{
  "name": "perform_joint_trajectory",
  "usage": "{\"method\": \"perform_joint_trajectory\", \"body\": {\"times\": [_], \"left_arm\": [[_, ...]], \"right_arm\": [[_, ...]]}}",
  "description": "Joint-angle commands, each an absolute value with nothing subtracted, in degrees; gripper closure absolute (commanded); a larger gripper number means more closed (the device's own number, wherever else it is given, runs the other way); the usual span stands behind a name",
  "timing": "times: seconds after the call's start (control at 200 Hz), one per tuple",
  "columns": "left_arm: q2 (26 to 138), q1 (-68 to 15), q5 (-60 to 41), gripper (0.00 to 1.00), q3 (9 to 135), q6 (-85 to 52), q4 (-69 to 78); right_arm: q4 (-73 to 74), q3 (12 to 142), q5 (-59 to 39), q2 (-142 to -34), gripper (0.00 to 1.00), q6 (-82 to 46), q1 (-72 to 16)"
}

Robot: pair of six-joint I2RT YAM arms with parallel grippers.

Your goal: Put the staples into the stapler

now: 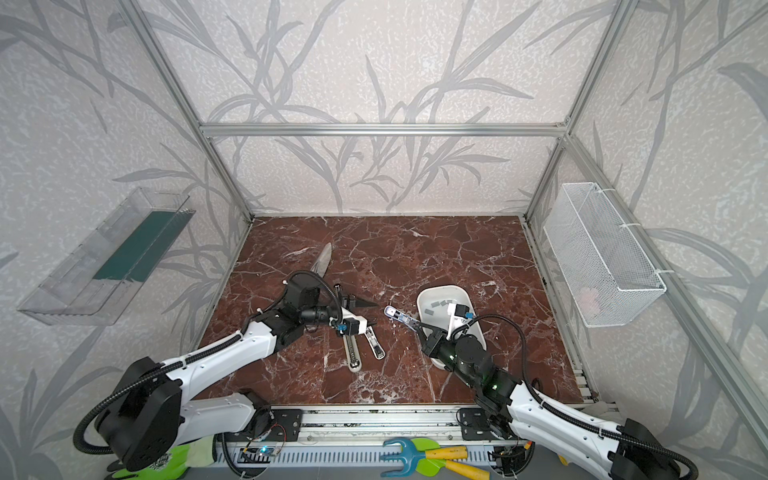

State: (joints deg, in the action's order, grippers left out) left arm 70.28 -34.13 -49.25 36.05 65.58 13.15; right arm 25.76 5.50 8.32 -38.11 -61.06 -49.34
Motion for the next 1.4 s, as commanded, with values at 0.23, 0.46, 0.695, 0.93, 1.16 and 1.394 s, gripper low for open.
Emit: {"method": "perform_joint_trajectory", "body": {"times": [0.23,0.46,0.695,0.93,1.16,1.394], "left_arm": [[75.38,-48.70,-30.23,0.52,40.59,65.96,7.69],[78.69,-51.06,-27.34,0.52,42.90,63.88,5.34],[82.71,-51.90,-22.80,0.52,46.19,59.37,3.58],[83.40,-52.03,-24.00,0.60,47.02,62.36,-0.24],[83.42,-52.04,-26.43,0.87,48.15,65.51,-3.96],[84.19,-51.69,-24.78,0.98,47.84,67.48,-4.86]], "right_arm": [[31.27,6.53,6.04,-44.20,1.00,-62.22,-49.48],[33.84,6.94,6.05,-47.04,1.00,-62.58,-51.25],[34.48,7.21,7.72,-47.33,1.00,-62.55,-54.03],[35.15,7.60,9.36,-47.99,1.00,-62.05,-56.41],[34.75,7.74,9.85,-48.76,1.00,-62.56,-56.47],[33.01,7.69,10.99,-47.03,0.73,-61.72,-56.51]]}}
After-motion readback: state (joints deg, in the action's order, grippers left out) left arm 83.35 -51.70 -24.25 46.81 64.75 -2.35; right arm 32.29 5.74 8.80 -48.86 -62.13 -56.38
